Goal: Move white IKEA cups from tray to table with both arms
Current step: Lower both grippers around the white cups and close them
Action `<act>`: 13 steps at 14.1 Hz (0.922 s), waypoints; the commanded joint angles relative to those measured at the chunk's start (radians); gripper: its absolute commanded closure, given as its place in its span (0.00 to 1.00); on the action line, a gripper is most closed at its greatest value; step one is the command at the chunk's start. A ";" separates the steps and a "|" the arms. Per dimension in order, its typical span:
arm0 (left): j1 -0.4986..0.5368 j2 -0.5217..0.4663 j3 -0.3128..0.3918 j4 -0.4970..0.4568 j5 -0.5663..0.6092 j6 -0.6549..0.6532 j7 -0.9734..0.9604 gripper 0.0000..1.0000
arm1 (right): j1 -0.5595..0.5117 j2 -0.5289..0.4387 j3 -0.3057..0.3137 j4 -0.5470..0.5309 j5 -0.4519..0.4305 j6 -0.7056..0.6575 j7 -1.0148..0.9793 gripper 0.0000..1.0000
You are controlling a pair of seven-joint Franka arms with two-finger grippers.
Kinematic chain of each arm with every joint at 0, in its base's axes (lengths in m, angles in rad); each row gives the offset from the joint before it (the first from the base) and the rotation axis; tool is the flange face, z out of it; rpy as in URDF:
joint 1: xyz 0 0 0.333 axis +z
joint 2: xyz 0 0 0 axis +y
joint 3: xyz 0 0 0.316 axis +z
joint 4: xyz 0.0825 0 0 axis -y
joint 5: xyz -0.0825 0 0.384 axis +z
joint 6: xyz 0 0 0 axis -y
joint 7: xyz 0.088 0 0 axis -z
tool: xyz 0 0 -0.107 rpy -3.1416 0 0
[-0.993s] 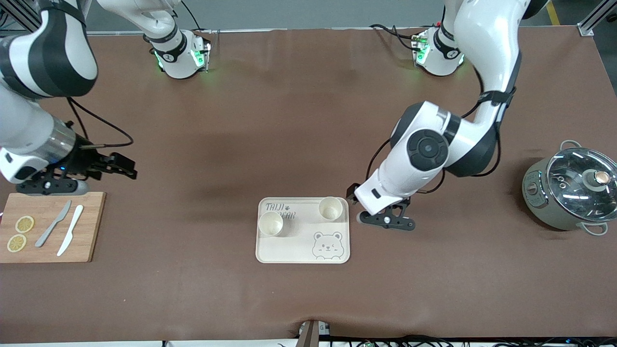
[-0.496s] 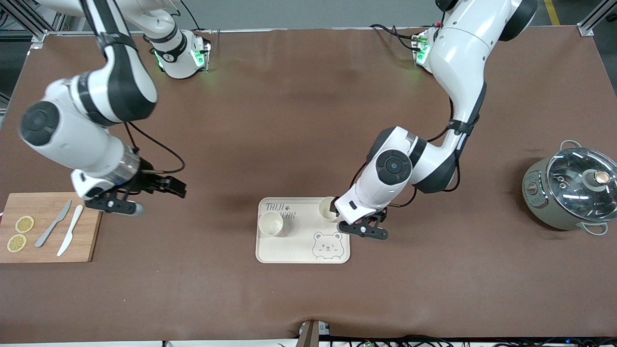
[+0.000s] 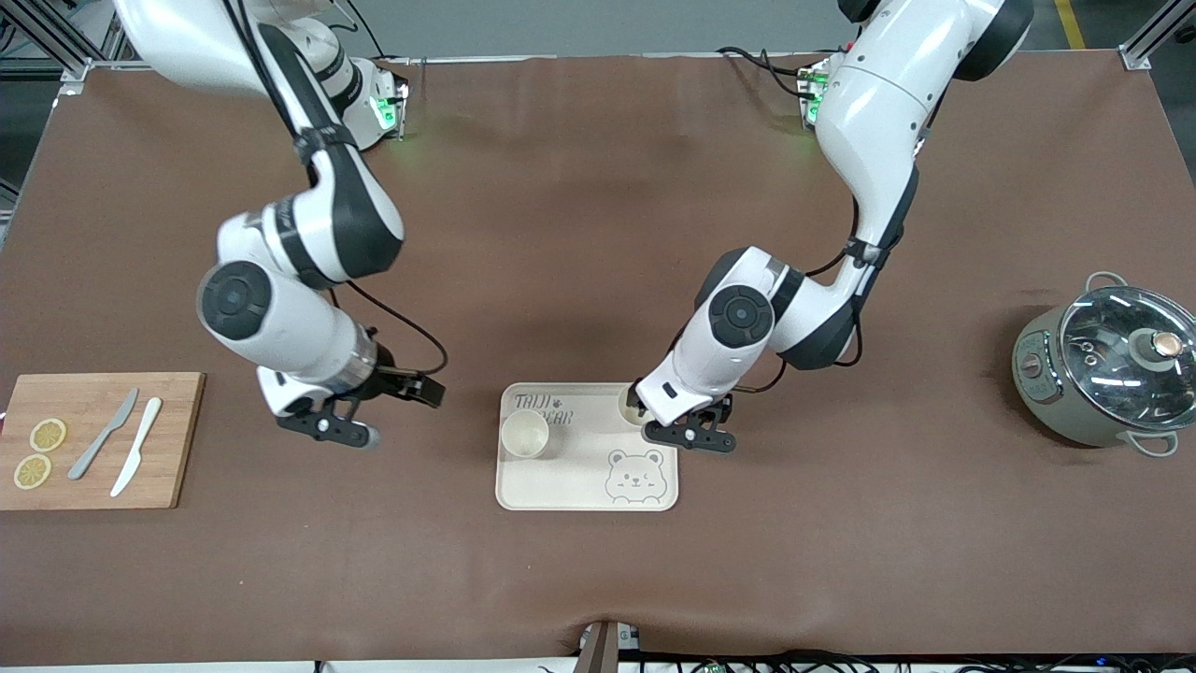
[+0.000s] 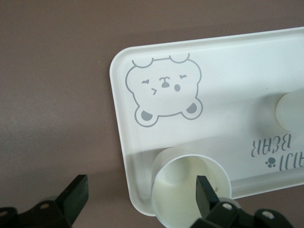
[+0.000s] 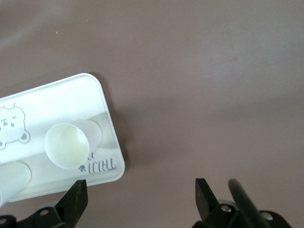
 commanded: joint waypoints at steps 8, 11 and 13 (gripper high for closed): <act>-0.016 -0.016 0.007 -0.119 0.051 0.127 -0.078 0.00 | 0.107 0.308 -0.015 0.302 -0.116 0.010 0.292 0.00; -0.019 -0.016 0.005 -0.119 0.054 0.119 -0.190 1.00 | 0.114 0.331 -0.015 0.302 -0.119 0.049 0.300 0.00; -0.023 -0.015 0.005 -0.119 0.054 0.119 -0.200 1.00 | 0.131 0.354 -0.015 0.301 -0.121 0.077 0.320 0.00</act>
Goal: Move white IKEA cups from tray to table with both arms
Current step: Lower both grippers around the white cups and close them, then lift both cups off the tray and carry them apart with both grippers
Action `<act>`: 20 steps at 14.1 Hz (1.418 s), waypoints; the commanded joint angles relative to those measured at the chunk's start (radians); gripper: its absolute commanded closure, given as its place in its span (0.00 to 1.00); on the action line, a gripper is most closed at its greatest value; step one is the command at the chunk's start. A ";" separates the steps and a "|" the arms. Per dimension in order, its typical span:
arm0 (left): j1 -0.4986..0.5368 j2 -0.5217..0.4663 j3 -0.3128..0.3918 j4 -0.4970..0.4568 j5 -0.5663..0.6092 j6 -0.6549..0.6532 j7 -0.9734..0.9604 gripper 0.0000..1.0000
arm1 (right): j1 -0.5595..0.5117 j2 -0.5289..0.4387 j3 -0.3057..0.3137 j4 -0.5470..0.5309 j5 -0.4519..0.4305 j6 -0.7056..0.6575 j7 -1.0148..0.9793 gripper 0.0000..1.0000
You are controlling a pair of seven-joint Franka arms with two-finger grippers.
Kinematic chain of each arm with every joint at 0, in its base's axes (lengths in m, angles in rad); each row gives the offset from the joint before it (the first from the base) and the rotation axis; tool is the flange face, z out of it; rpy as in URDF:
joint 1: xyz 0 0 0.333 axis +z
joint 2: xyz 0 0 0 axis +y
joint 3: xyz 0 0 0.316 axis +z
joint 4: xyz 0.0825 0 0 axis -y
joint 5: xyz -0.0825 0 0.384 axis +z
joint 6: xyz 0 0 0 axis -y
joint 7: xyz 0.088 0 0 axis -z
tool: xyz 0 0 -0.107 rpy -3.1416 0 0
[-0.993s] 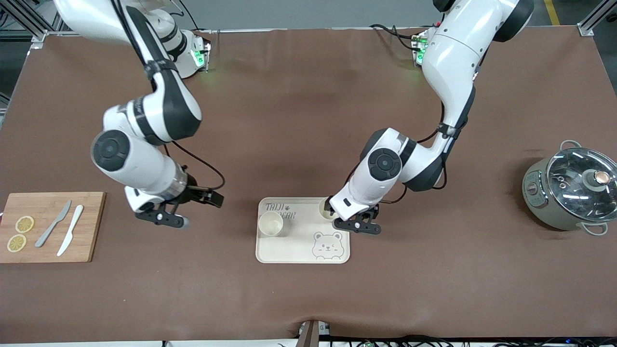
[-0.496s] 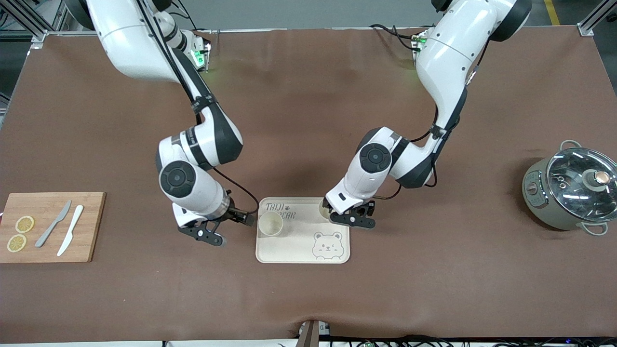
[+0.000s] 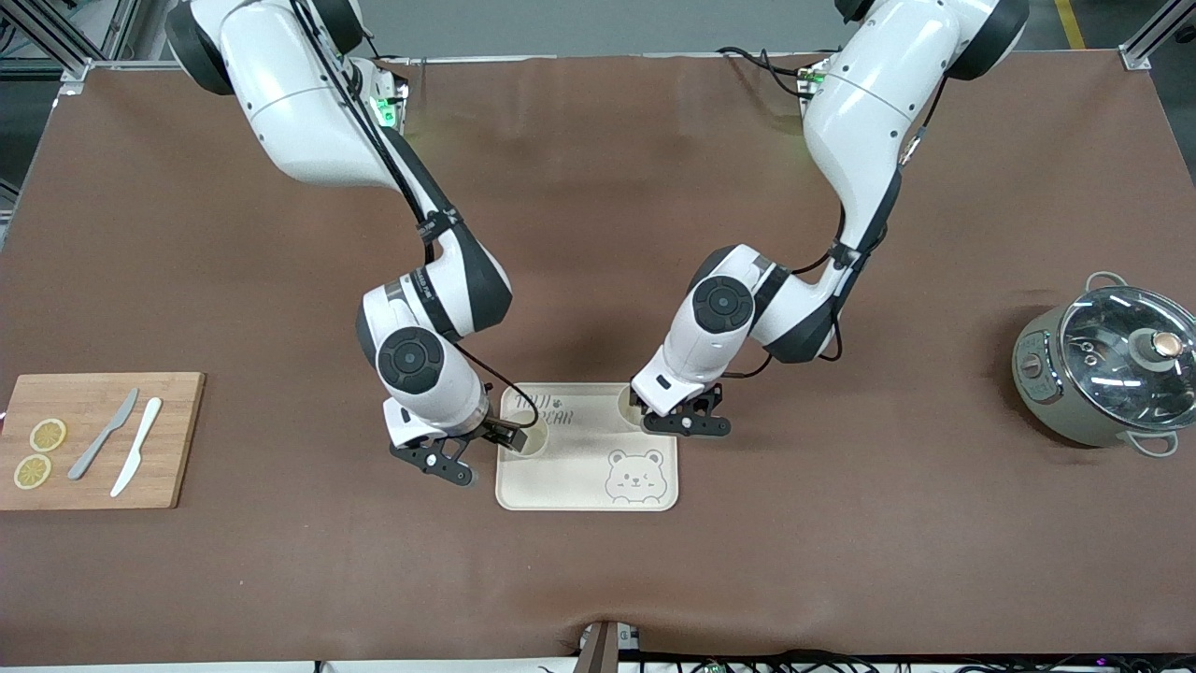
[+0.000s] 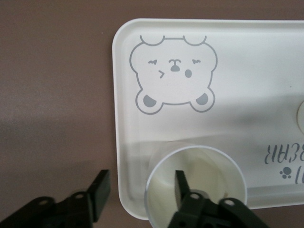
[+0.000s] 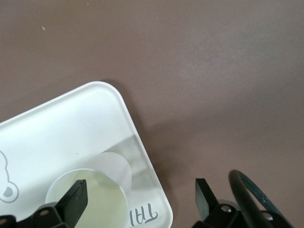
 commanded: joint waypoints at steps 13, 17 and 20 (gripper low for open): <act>0.189 -0.523 -0.014 -0.540 0.013 -0.058 0.222 1.00 | 0.048 0.045 -0.007 0.032 -0.022 0.019 0.041 1.00; 0.370 -0.732 -0.016 -0.763 -0.036 -0.058 0.570 1.00 | 0.029 0.024 -0.009 0.037 -0.022 0.011 0.026 1.00; 0.560 -0.777 -0.016 -0.834 -0.160 -0.058 0.974 1.00 | -0.015 0.015 -0.010 0.060 -0.019 -0.032 -0.058 1.00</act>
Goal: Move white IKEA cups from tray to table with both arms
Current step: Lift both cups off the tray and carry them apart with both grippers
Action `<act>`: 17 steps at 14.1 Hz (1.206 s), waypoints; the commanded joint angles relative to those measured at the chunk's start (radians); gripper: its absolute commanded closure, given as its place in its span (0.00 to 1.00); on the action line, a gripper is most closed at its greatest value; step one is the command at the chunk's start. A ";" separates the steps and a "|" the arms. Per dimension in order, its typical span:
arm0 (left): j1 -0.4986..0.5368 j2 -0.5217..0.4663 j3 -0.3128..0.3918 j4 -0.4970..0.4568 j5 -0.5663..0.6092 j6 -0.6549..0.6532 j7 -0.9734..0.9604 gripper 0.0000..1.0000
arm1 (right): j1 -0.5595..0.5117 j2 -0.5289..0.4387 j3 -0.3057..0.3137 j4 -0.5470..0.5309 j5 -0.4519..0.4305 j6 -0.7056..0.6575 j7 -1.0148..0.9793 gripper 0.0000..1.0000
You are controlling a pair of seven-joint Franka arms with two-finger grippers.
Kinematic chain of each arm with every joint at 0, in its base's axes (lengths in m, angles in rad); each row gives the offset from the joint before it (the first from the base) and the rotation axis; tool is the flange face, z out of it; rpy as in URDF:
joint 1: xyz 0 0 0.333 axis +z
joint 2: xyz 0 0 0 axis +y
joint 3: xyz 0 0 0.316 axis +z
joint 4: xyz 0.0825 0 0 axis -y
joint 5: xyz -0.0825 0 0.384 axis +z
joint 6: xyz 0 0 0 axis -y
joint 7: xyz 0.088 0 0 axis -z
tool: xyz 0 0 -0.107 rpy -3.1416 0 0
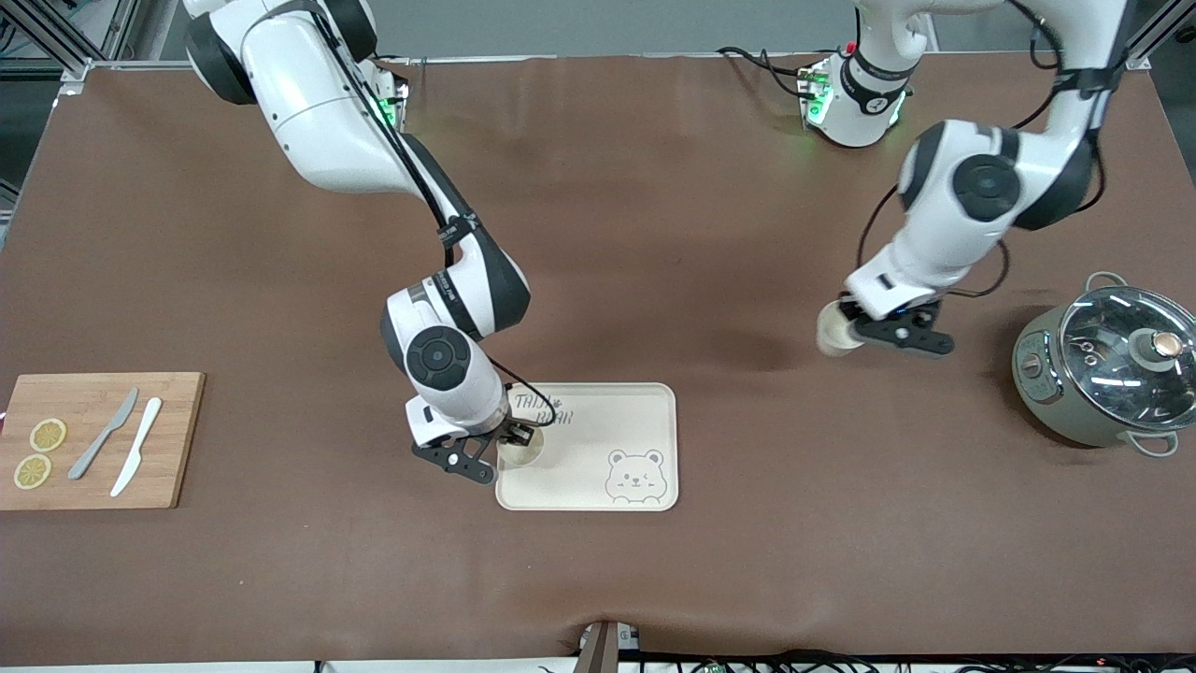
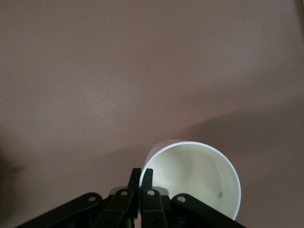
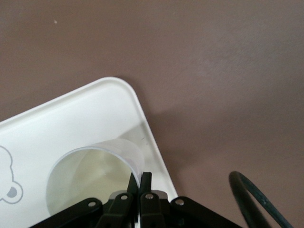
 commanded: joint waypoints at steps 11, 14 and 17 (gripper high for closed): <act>0.307 0.220 -0.028 -0.032 -0.222 0.295 0.646 1.00 | -0.302 -0.028 0.019 0.076 -0.010 -0.115 -0.532 1.00; 0.307 0.260 -0.034 0.000 -0.221 0.303 0.646 1.00 | -0.365 -0.028 0.019 0.075 -0.007 -0.115 -0.647 1.00; 0.305 0.260 -0.036 0.010 -0.216 0.303 0.649 0.00 | -0.434 -0.028 0.018 0.073 0.001 -0.112 -0.773 1.00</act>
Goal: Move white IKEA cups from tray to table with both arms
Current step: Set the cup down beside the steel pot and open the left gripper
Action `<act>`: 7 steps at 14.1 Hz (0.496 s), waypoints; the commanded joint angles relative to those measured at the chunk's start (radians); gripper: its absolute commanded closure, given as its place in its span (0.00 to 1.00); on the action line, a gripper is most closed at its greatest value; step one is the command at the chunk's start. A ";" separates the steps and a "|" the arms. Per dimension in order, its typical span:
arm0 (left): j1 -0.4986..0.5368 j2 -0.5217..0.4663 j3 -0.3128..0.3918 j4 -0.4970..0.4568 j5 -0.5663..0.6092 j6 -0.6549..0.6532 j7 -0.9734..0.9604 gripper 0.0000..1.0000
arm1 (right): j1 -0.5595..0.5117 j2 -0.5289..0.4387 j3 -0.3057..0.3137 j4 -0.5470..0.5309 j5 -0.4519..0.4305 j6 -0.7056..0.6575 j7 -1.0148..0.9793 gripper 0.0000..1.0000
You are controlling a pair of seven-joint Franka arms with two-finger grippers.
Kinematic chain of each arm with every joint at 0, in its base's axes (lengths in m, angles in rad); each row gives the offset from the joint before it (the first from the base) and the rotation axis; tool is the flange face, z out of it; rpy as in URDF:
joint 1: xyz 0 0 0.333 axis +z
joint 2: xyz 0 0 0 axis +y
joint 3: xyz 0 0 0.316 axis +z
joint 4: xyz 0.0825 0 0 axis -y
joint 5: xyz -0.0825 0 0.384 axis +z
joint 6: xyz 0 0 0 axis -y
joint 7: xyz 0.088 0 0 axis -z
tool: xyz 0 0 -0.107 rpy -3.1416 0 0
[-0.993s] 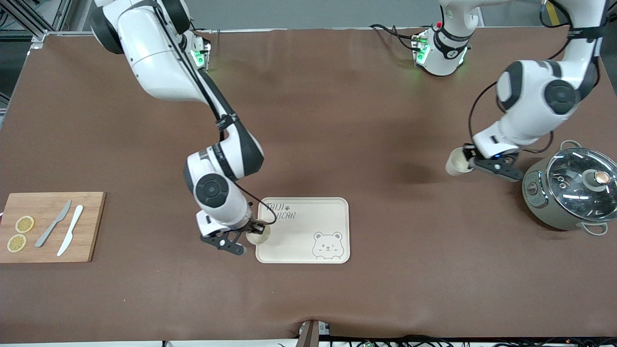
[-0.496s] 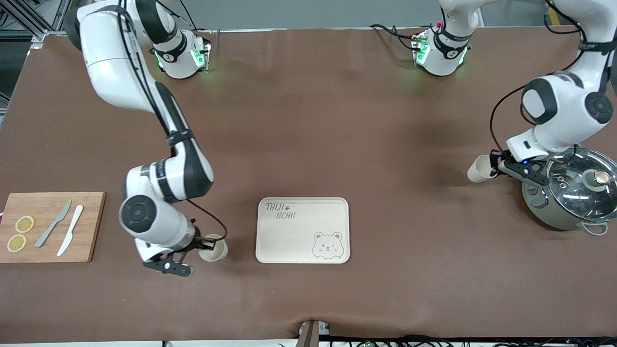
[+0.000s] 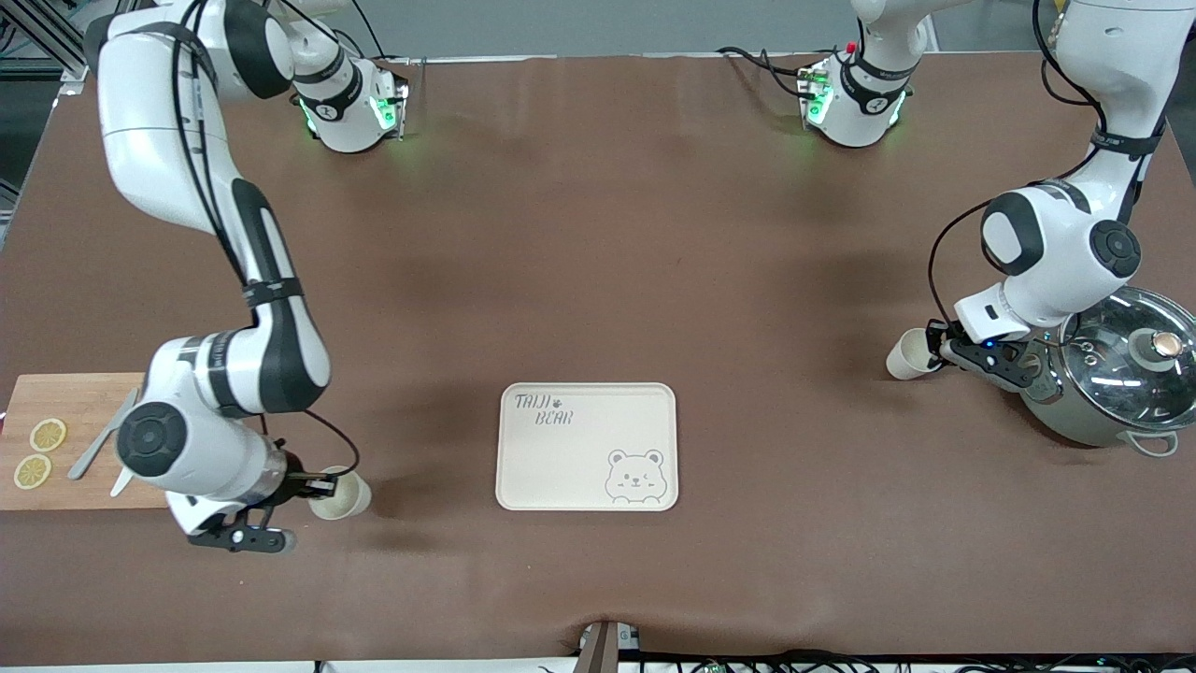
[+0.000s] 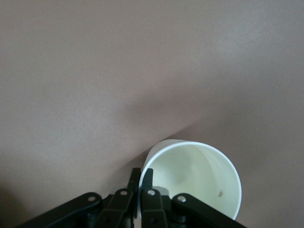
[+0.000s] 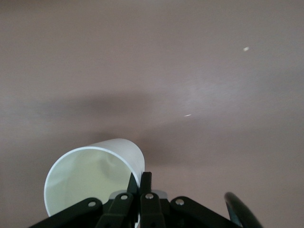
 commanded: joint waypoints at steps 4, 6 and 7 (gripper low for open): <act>0.006 -0.058 -0.008 0.065 -0.019 -0.115 0.000 0.00 | -0.106 -0.008 0.024 -0.017 0.005 0.001 -0.148 1.00; 0.013 -0.096 -0.001 0.146 -0.017 -0.299 -0.006 0.00 | -0.130 -0.005 0.024 -0.020 0.028 0.001 -0.183 1.00; 0.014 -0.102 0.002 0.199 -0.013 -0.386 -0.011 0.00 | -0.136 -0.003 0.024 -0.023 0.036 0.003 -0.200 1.00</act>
